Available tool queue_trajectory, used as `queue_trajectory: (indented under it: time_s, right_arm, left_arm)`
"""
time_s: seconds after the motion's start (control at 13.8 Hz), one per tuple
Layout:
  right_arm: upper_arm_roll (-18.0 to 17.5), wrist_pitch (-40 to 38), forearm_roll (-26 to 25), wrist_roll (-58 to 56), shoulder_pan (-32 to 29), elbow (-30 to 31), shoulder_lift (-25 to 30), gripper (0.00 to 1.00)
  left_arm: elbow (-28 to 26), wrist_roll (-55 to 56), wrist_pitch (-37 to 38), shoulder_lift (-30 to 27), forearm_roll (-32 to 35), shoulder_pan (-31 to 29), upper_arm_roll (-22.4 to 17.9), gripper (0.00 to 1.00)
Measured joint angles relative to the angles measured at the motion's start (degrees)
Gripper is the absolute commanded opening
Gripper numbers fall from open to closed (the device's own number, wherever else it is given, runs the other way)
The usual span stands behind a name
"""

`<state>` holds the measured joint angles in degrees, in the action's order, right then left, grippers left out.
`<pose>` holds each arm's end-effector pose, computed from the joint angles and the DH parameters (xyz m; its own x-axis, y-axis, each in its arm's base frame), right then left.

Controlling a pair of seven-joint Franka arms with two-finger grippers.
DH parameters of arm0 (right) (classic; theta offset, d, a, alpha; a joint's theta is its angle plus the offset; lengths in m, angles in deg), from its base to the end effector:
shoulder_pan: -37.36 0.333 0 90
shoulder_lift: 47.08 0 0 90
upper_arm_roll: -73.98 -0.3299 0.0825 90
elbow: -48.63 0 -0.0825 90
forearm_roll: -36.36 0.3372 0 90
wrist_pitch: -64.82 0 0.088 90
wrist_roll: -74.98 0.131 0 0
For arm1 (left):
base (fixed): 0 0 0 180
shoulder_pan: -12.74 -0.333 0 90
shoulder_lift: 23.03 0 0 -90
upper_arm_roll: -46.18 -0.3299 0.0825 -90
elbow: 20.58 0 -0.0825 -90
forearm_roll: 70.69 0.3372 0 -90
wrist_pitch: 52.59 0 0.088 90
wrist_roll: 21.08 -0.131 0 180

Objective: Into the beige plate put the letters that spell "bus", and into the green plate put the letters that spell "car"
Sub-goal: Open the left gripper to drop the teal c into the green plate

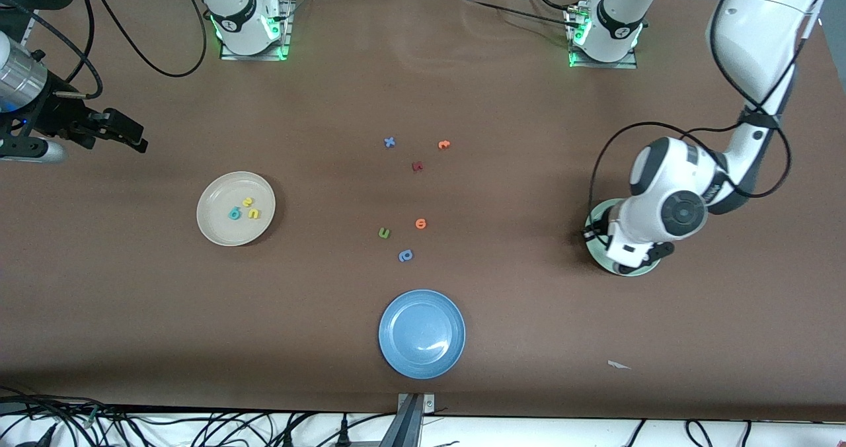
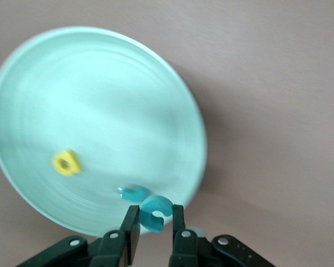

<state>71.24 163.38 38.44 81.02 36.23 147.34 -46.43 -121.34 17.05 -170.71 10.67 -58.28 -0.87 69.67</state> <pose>0.5130 0.0188 0.5681 0.9966 -0.0826 0.0048 -0.0823 -0.9960 -0.0361 0.5986 -0.0667 0.2570 0.8945 0.3930 -0.2129 0.3826 -0.9195 -0.0899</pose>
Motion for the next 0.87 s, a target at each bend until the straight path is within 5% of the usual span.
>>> queue_trajectory:
  time_s: [0.14, 0.22, 0.36, 0.87]
  right_arm:
    - [0.0, 0.0, 0.0, 0.0, 0.0, 0.0, 0.0, 1.0]
    - [0.0, 0.0, 0.0, 0.0, 0.0, 0.0, 0.0, 1.0]
    - [0.0, 0.0, 0.0, 0.0, -0.1, 0.0, 0.0, 1.0]
    - [0.0, 0.0, 0.0, 0.0, -0.1, 0.0, -0.1, 1.0]
  left_arm:
    - [-0.6, -2.5, 0.1, 0.9, 3.4, -2.3, -0.1, 0.31]
    - [-0.9, -2.9, 0.1, 1.6, 4.5, -2.7, -0.1, 0.43]
    - [-0.9, -2.9, 0.0, 2.8, 5.1, -2.8, 0.0, 0.98]
    - [4.2, -3.7, 1.9, 0.0, 5.1, -2.8, 0.7, 1.0]
